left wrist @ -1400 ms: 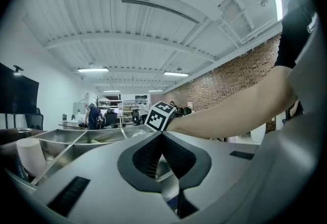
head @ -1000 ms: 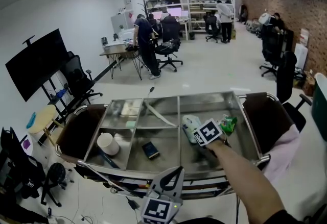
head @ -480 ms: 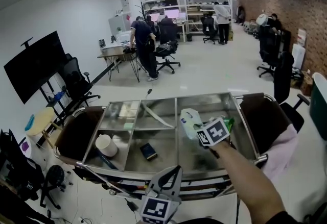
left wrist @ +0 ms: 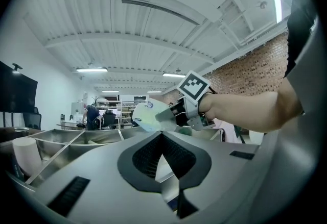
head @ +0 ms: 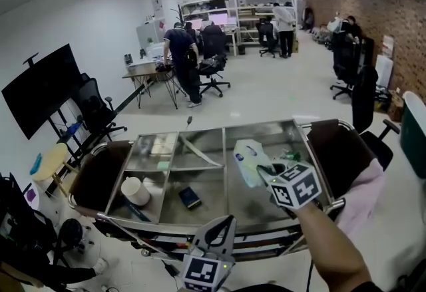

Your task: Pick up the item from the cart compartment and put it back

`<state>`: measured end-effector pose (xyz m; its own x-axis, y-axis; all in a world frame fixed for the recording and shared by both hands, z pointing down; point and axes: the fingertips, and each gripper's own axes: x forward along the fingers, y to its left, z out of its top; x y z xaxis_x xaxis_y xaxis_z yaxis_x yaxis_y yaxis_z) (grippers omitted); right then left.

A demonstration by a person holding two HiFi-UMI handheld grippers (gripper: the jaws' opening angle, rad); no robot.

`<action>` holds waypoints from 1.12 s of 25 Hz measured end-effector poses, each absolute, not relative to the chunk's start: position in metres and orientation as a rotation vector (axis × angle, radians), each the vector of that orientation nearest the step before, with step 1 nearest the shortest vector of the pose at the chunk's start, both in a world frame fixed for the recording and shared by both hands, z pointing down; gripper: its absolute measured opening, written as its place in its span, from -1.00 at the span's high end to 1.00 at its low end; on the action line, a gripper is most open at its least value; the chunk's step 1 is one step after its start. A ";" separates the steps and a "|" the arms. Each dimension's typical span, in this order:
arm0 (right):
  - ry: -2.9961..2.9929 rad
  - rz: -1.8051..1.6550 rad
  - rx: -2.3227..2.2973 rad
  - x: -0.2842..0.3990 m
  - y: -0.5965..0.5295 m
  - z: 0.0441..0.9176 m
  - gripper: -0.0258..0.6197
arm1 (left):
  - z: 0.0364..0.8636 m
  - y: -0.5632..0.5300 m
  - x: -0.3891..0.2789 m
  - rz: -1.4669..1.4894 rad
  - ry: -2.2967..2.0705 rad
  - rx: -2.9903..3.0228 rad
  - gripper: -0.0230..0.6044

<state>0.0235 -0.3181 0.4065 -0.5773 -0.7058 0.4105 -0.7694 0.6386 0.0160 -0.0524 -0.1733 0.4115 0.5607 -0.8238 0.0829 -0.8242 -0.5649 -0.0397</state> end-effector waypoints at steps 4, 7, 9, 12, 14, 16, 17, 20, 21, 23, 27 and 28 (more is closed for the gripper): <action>-2.537 0.161 1.178 0.030 -0.279 0.390 0.86 | 0.412 -0.174 -0.053 0.142 -1.463 2.774 0.93; -2.560 0.147 1.196 0.040 -0.258 0.384 0.86 | 0.412 -0.174 -0.055 0.148 -1.466 2.775 0.93; -2.575 0.148 1.210 0.047 -0.247 0.381 0.86 | 0.411 -0.174 -0.055 0.148 -1.470 2.776 0.93; -2.606 0.164 1.236 0.058 -0.228 0.378 0.86 | 0.410 -0.173 -0.056 0.153 -1.473 2.775 0.93; -2.622 0.174 1.259 0.066 -0.213 0.377 0.86 | 0.409 -0.173 -0.057 0.158 -1.477 2.776 0.93; -2.633 0.184 1.277 0.073 -0.200 0.377 0.86 | 0.408 -0.174 -0.060 0.155 -1.484 2.774 0.93; -2.635 0.187 1.285 0.077 -0.193 0.378 0.86 | 0.408 -0.174 -0.061 0.152 -1.486 2.770 0.93; -2.633 0.200 1.305 0.086 -0.176 0.383 0.86 | 0.407 -0.175 -0.062 0.148 -1.485 2.764 0.93; -2.632 0.204 1.310 0.089 -0.171 0.385 0.86 | 0.407 -0.175 -0.062 0.148 -1.486 2.765 0.93; -2.627 0.216 1.322 0.094 -0.164 0.389 0.86 | 0.405 -0.175 -0.061 0.144 -1.486 2.770 0.93; -2.619 0.248 1.325 0.096 -0.156 0.399 0.86 | 0.399 -0.172 -0.060 0.126 -1.484 2.777 0.93; -2.619 0.254 1.325 0.096 -0.156 0.400 0.86 | 0.399 -0.171 -0.060 0.126 -1.484 2.777 0.93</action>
